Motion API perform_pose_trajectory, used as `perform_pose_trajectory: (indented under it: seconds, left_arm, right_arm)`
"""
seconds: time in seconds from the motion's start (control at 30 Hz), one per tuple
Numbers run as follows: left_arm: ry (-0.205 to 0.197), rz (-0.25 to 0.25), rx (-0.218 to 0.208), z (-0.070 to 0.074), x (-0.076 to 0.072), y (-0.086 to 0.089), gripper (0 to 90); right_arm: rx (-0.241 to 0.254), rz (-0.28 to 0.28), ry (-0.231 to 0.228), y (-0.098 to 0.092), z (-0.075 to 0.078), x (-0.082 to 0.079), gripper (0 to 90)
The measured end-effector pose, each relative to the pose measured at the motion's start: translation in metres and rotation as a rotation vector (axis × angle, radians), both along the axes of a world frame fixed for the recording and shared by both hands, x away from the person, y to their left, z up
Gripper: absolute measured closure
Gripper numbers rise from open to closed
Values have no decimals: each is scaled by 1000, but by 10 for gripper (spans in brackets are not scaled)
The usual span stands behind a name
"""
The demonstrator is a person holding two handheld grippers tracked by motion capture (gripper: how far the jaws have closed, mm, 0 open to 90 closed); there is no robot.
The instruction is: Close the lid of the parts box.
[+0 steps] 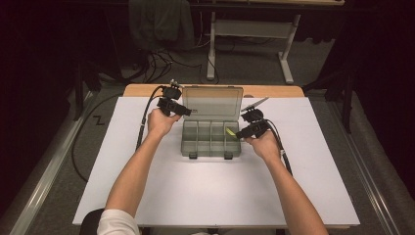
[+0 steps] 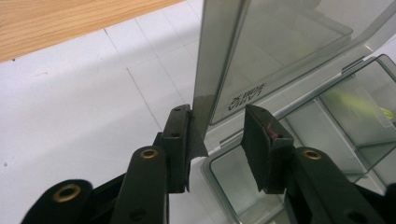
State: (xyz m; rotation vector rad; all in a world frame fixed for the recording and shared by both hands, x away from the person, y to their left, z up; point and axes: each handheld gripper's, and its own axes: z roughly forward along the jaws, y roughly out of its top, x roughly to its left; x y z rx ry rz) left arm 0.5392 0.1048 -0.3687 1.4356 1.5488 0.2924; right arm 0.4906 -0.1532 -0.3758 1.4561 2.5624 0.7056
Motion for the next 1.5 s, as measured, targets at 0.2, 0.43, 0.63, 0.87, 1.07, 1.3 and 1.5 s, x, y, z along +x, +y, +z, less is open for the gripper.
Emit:
perform_pose_trajectory:
  seconds: [0.2,0.43,0.63,0.87,1.07,1.3,1.5]
  left_arm:
    - [-4,-6,0,1,-3,1,646]
    - [-5,-15,-6,4,-4,2,653]
    - [2,-7,-22,7,-5,4,656]
    - [-11,2,-48,16,-9,6,658]
    - [-25,13,-68,22,-12,7,659]
    - [-50,11,-74,30,-17,7,662]
    - [-66,6,-70,35,-21,7,662]
  right_arm:
    - [-3,0,-3,0,0,0,780]
    - [-2,0,-5,0,0,0,780]
    - [-4,1,-4,0,0,0,780]
    - [-5,1,-6,1,0,0,780]
    - [-8,-1,-12,1,0,-1,781]
    - [-11,-2,-16,2,0,-2,782]
    - [-11,2,-22,1,0,-2,782]
